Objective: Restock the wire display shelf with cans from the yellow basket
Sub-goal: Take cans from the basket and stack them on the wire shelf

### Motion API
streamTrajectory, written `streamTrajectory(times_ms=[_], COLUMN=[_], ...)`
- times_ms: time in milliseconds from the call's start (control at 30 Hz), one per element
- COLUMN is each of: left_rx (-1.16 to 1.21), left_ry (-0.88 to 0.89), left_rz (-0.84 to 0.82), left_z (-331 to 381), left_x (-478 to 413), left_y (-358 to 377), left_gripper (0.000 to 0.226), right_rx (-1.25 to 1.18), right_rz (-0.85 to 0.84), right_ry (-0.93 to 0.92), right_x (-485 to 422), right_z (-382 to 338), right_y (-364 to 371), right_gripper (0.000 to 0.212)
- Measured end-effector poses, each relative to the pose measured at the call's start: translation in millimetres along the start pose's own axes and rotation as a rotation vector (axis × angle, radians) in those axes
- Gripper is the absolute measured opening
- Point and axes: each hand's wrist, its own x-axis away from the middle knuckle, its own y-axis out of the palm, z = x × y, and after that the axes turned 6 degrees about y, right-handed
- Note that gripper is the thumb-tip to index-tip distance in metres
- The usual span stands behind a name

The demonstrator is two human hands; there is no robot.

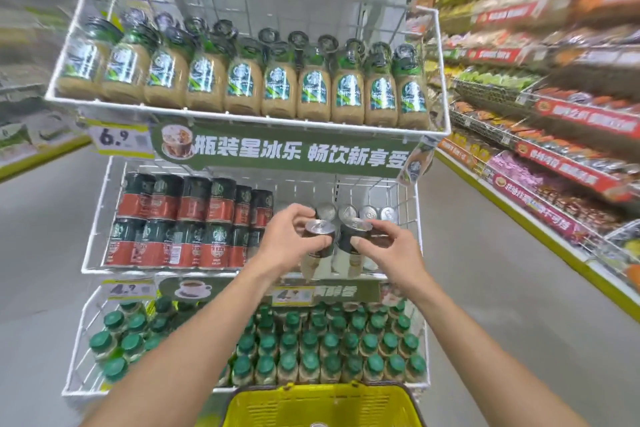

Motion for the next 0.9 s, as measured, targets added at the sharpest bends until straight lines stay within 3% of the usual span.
streamTrajectory(times_ms=[233, 367, 467, 633, 900], left_rx=[-0.003, -0.023, 0.02, 0.06, -0.047], left_ry=[-0.082, -0.134, -0.197, -0.326, -0.33], left_rz=[0.053, 0.09, 0.097, 0.11, 0.126], left_z=[-25, -52, -66, -89, -104], left_x=[-55, -75, -82, -98, -113], left_y=[32, 65, 81, 100, 107], left_gripper=[0.056, 0.038, 0.051, 0.042, 0.05], right_rx=[0.087, 0.141, 0.189, 0.246, 0.314], right_rz=[-0.016, -0.031, -0.047, -0.098, -0.161], right_ry=[0.054, 0.09, 0.109, 0.127, 0.169], right_x=[-44, -68, -81, -104, -117], right_z=[19, 58, 76, 97, 111], right_y=[-12, -25, -30, -34, -37], right_gripper=[0.021, 0.021, 0.038, 0.047, 0.066])
